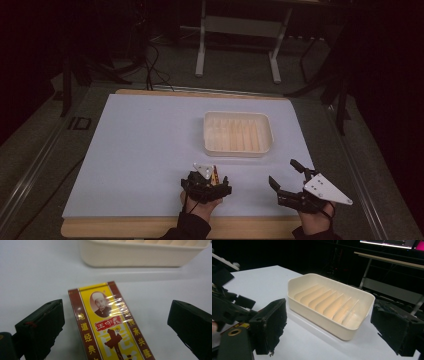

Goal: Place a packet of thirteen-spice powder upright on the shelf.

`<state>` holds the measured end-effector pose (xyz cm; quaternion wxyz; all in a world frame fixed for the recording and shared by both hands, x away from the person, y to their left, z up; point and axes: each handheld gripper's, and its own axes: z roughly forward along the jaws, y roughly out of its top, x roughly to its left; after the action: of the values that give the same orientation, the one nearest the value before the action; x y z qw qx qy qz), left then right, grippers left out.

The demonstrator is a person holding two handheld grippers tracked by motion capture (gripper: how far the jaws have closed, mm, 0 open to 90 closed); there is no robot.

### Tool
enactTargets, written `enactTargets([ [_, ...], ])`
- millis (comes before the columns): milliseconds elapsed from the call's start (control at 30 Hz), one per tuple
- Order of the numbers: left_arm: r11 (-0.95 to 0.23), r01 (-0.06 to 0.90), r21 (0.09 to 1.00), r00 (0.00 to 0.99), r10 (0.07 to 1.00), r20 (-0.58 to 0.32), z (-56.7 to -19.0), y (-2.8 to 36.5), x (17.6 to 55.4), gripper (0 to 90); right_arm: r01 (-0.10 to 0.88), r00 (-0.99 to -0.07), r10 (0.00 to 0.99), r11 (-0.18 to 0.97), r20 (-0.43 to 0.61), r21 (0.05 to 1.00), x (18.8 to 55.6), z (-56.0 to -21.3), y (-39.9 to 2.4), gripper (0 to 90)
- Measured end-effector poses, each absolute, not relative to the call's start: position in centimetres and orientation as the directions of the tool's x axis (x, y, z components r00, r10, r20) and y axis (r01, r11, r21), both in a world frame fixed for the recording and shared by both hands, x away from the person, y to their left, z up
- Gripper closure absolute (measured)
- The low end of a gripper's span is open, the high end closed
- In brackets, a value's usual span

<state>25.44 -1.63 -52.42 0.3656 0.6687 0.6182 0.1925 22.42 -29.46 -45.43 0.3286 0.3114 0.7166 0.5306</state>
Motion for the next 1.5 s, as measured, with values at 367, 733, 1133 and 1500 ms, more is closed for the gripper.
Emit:
enactTargets([
  [367,0.027,0.722,0.691,0.127,0.977,-0.171,-53.9,-2.5,26.1,2.0,0.097,-0.593,0.793,0.242,-0.139,0.965,22.4,-45.4,-29.5,13.2],
  [733,0.025,0.706,0.708,0.101,0.986,-0.136,-54.3,-2.5,25.7,21.3,0.1,-0.593,0.793,0.246,-0.141,0.964,22.4,-45.5,-29.5,13.2],
  [1133,-0.084,0.684,0.725,0.197,0.978,-0.072,-53.6,-2.3,25.7,32.2,0.099,-0.591,0.795,0.241,-0.138,0.965,22.4,-45.4,-29.6,13.2],
  [1500,-0.171,0.671,0.721,0.309,0.949,-0.063,-52.2,-0.3,25.7,33.2,0.104,-0.593,0.794,0.238,-0.132,0.966,22.5,-45.5,-29.7,13.3],
])
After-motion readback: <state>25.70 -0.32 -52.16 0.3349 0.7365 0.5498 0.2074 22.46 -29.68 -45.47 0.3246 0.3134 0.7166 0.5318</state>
